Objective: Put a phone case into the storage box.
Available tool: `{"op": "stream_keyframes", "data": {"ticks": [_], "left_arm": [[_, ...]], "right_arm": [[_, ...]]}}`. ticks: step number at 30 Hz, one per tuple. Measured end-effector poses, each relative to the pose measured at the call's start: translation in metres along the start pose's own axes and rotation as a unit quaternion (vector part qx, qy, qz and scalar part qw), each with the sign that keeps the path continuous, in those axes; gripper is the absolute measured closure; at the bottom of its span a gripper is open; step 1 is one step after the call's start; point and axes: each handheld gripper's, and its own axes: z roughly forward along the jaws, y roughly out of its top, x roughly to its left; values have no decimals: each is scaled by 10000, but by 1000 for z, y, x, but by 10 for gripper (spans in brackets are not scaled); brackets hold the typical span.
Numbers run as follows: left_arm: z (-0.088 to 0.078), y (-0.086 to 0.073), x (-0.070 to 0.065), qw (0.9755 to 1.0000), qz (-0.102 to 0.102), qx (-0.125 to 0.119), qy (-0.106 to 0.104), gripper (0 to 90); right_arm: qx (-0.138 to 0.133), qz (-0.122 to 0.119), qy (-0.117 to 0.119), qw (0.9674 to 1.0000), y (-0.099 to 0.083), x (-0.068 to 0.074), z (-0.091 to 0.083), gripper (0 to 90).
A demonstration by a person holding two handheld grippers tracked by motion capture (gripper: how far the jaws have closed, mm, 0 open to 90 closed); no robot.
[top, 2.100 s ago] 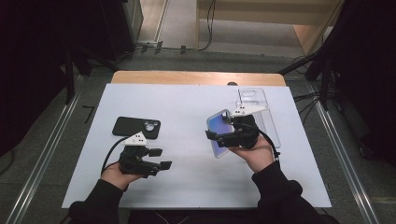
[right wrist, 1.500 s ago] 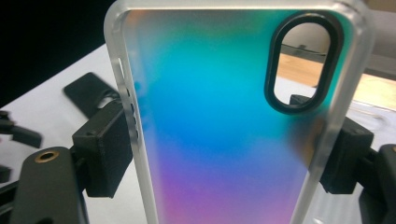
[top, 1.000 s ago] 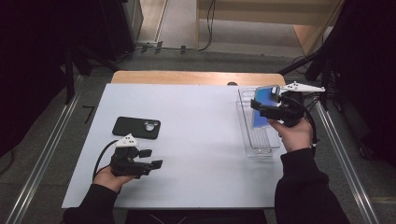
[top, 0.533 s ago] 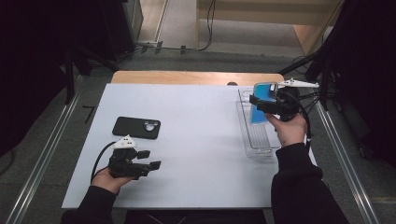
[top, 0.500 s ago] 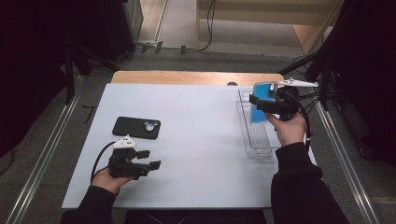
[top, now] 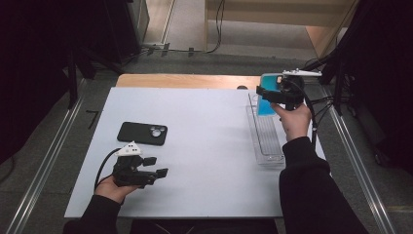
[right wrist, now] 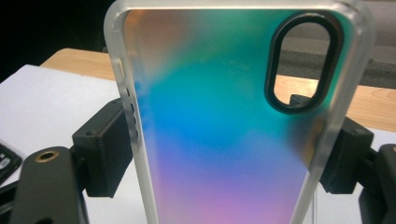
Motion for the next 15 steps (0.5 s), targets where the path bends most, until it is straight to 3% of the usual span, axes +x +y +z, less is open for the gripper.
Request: {"op": "stream_keyframes", "data": {"ticks": [7, 15], "left_arm": [[1, 0, 2, 10000, -20, -1, 6, 319], [2, 0, 2, 10000, -12, 44, -15, 318]], "right_arm": [[123, 3, -152, 9998, 13, -9, 16, 172], [192, 85, -313, 9993, 13, -20, 34, 172]]}}
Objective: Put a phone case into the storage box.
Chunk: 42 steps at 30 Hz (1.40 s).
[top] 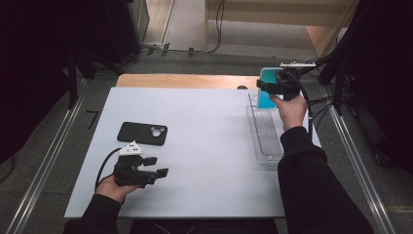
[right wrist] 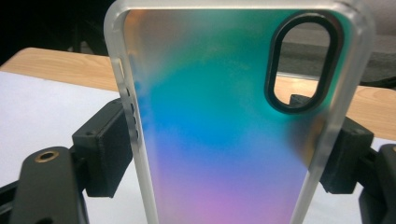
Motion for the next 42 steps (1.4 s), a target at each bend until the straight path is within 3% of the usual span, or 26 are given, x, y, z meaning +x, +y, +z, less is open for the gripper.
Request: {"op": "stream_keyframes", "data": {"ticks": [4, 8, 11, 17, 22, 26, 28, 39, 42], "left_arm": [[2, 0, 1, 10000, 0, 21, -13, 319], [2, 0, 0, 10000, 9, 11, -28, 318], [2, 0, 1, 10000, 4, 0, -27, 318], [1, 0, 1, 10000, 0, 8, -9, 319], [1, 0, 2, 10000, -19, -15, -14, 318], [1, 0, 2, 10000, -5, 6, -18, 318], [1, 0, 2, 10000, 6, 22, -24, 319], [2, 0, 2, 10000, 12, 27, -23, 318], [2, 0, 2, 10000, 12, 19, -32, 319]], "right_arm": [[-18, 61, -39, 10000, 1, -4, 11, 171], [139, 124, -87, 9998, 0, -5, 24, 170], [144, 68, -149, 9998, -2, -5, 33, 170], [170, 308, -158, 9993, -7, -12, 47, 169], [248, 312, -224, 9990, -10, -14, 57, 167], [279, 382, -200, 9987, -12, -16, 62, 164], [266, 386, -81, 9989, -13, -16, 63, 156], [280, 320, -210, 9989, -13, -15, 68, 155], [292, 336, -160, 9989, -12, -17, 66, 97]]}}
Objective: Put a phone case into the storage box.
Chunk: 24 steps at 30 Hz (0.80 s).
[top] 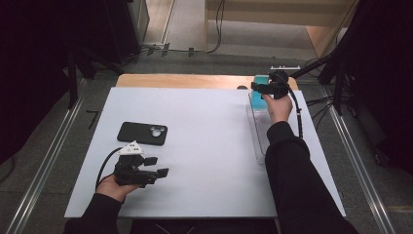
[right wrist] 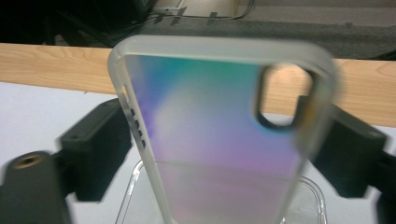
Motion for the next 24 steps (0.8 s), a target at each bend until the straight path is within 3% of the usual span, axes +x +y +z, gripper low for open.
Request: {"op": "stream_keyframes", "data": {"ticks": [4, 11, 16, 24], "left_arm": [[1, 0, 0, 10000, -7, -7, -6, 319], [1, 0, 0, 10000, -30, -5, 8, 319], [0, 0, 1, 10000, -43, -20, 33, 319], [1, 1, 4, 10000, -53, -31, 24, 318]], "right_arm": [[82, -143, 14, 9999, 0, -1, 0, 4], [270, -215, 73, 9994, -1, 1, -7, 0], [377, -248, 97, 9989, 2, 3, -21, 0], [533, -319, 392, 9973, 2, 12, -51, 0]]}}
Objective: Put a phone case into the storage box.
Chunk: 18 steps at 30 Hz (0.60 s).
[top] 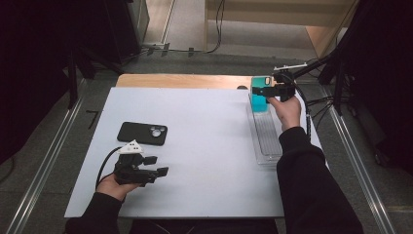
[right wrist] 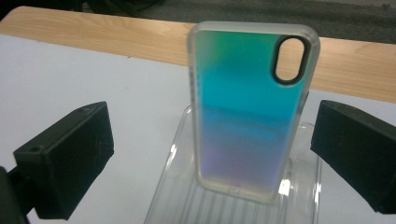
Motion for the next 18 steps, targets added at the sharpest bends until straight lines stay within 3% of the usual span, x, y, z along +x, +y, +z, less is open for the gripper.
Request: {"op": "stream_keyframes", "data": {"ticks": [7, 11, 18], "left_arm": [[2, 2, 3, 10000, -14, 11, -25, 318], [2, 3, 4, 10000, -23, 22, -16, 318], [3, 5, 4, 10000, -16, 13, -8, 318]], "right_arm": [[62, -159, 282, 9995, -6, 13, -22, 0], [254, -509, 551, 9969, -12, 25, -31, 0], [308, -762, 900, 9925, -31, 39, -41, 0]]}}
